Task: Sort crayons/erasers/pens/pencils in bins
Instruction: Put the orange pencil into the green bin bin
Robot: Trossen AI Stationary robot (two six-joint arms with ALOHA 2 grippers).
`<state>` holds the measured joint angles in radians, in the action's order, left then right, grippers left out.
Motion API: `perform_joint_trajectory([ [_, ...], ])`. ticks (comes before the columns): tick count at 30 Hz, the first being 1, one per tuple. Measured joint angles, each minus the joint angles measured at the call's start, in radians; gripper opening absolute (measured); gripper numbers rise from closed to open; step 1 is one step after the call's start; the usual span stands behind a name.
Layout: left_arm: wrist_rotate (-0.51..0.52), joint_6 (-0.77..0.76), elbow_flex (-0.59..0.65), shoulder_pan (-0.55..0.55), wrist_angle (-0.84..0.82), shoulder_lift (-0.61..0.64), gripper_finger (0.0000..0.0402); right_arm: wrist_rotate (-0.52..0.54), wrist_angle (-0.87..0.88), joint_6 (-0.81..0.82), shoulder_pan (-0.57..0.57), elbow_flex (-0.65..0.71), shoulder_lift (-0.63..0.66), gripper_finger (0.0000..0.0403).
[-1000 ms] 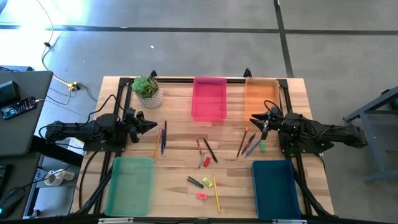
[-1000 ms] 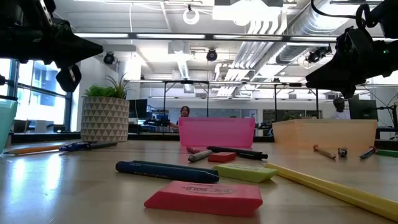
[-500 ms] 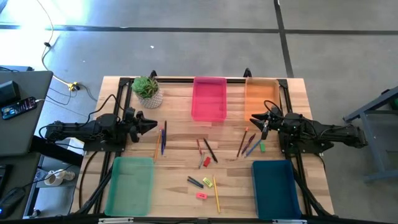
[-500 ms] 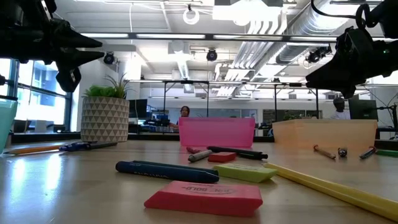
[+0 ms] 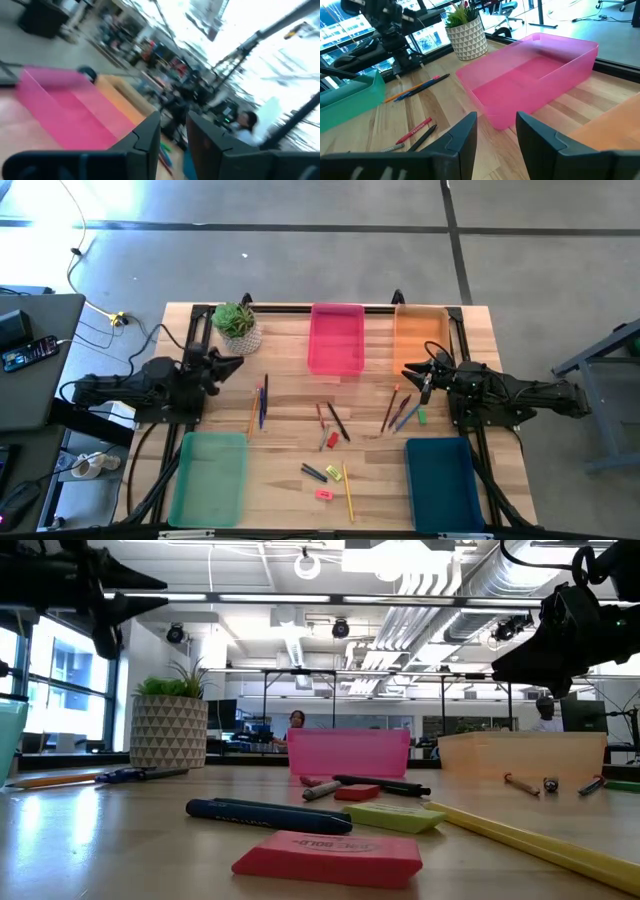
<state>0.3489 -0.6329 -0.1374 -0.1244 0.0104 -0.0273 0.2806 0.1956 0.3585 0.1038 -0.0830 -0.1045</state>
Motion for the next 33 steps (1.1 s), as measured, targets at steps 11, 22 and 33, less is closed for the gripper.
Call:
perform_joint_trajectory([
  [11, 0.112, 0.061, -0.306, 0.000, -0.394, -0.214, 0.0076, 0.000, 0.000, 0.000, 0.000, 0.000, 0.000, 0.0128],
  [22, 0.136, -0.100, -0.570, 0.000, -0.823, -0.573, 0.0076, 0.000, 0.000, 0.000, 0.000, 0.000, 0.000, 0.0128],
  [33, -0.066, -0.444, -0.583, 0.000, -0.949, -0.845, 0.0076, 0.000, 0.000, 0.000, 0.000, 0.000, 0.000, 0.0128],
])
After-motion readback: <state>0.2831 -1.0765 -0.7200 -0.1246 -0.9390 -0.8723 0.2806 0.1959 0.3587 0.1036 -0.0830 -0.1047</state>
